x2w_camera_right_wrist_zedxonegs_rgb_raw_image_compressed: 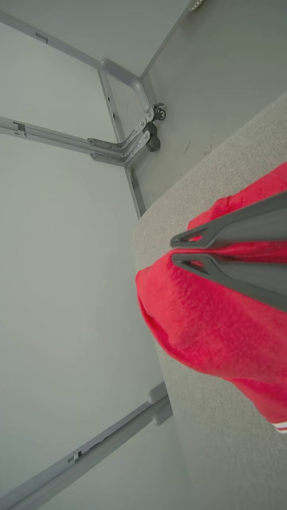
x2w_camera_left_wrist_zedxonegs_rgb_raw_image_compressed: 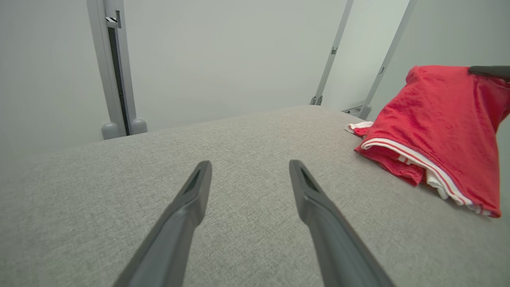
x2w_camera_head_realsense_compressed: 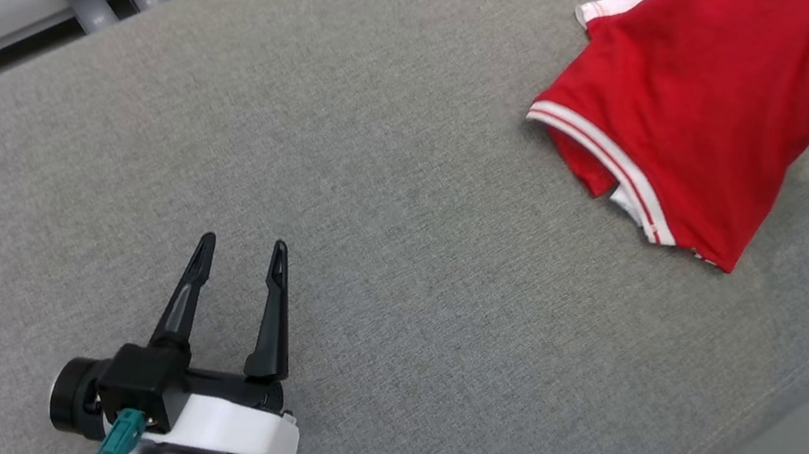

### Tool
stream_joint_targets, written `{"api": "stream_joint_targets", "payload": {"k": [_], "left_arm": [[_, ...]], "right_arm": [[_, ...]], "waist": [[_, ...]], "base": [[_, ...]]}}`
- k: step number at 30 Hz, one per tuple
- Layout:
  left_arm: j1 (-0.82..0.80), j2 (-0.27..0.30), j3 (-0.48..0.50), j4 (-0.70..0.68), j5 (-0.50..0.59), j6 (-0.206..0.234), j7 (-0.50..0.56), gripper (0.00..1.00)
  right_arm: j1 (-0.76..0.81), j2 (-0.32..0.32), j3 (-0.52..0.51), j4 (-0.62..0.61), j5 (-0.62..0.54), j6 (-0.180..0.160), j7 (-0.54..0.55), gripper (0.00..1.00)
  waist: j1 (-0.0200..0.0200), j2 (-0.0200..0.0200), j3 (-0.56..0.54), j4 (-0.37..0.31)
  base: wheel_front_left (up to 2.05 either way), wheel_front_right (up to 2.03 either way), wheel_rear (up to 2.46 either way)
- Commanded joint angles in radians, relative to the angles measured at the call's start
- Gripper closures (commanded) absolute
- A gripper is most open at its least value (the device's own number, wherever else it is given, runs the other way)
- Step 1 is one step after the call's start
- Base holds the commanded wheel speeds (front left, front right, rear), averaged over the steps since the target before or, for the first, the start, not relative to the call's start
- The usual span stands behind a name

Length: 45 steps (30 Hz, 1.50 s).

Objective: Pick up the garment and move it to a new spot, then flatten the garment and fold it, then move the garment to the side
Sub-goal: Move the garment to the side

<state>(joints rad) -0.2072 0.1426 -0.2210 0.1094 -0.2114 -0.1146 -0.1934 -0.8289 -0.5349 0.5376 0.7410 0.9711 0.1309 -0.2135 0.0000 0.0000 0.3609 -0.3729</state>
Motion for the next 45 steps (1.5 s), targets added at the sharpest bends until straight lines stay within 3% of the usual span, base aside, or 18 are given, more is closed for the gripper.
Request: {"api": "stream_joint_targets", "payload": {"k": [1,9,11,12,19,28,36,45], "left_arm": [[-0.024,0.014,-0.002,-0.014,0.011,-0.003,0.014,0.0],[-0.056,0.044,-0.006,-0.066,0.021,0.003,0.055,0.0],[-0.056,0.046,-0.006,-0.068,0.018,0.005,0.055,0.0],[-0.057,0.047,-0.007,-0.066,0.016,0.005,0.054,0.0],[-0.055,0.035,-0.005,-0.044,0.001,0.012,0.024,0.0],[-0.006,0.013,0.008,0.011,-0.035,0.025,-0.032,0.0],[0.071,0.002,0.071,0.009,-0.074,0.063,-0.063,0.0],[0.191,0.008,0.182,-0.068,-0.112,0.114,-0.071,0.0]], "right_arm": [[-0.026,-0.015,-0.012,0.061,-0.015,0.0,-0.019,1.0],[-0.131,0.056,-0.042,0.34,-0.076,0.0,-0.041,1.0],[-0.153,0.076,-0.041,0.393,-0.086,0.0,-0.036,0.47],[-0.162,0.08,-0.037,0.421,-0.095,0.0,-0.031,0.0],[-0.195,0.094,-0.021,0.49,-0.134,0.0,-0.045,0.0],[-0.203,0.052,-0.003,0.471,-0.202,0.0,-0.053,0.0],[-0.107,0.006,-0.053,0.249,-0.295,0.0,-0.052,0.0],[0.145,0.024,-0.191,-0.103,-0.377,0.0,-0.052,0.0]], "waist": [[0.0,0.0,0.035,0.007],[0.0,0.0,0.135,0.05],[0.0,0.0,0.145,0.06],[0.0,0.0,0.147,0.065],[0.0,0.0,0.112,0.087],[0.0,0.0,-0.042,0.092],[0.0,0.0,-0.209,0.115],[0.0,0.0,-0.34,0.177]], "base": [[0.0,0.0,0.0],[0.0,0.0,0.0],[0.0,0.0,0.0],[0.0,0.0,0.0],[0.0,0.0,0.0],[0.0,0.0,0.0],[0.0,0.0,0.0],[0.0,0.0,0.0]]}}
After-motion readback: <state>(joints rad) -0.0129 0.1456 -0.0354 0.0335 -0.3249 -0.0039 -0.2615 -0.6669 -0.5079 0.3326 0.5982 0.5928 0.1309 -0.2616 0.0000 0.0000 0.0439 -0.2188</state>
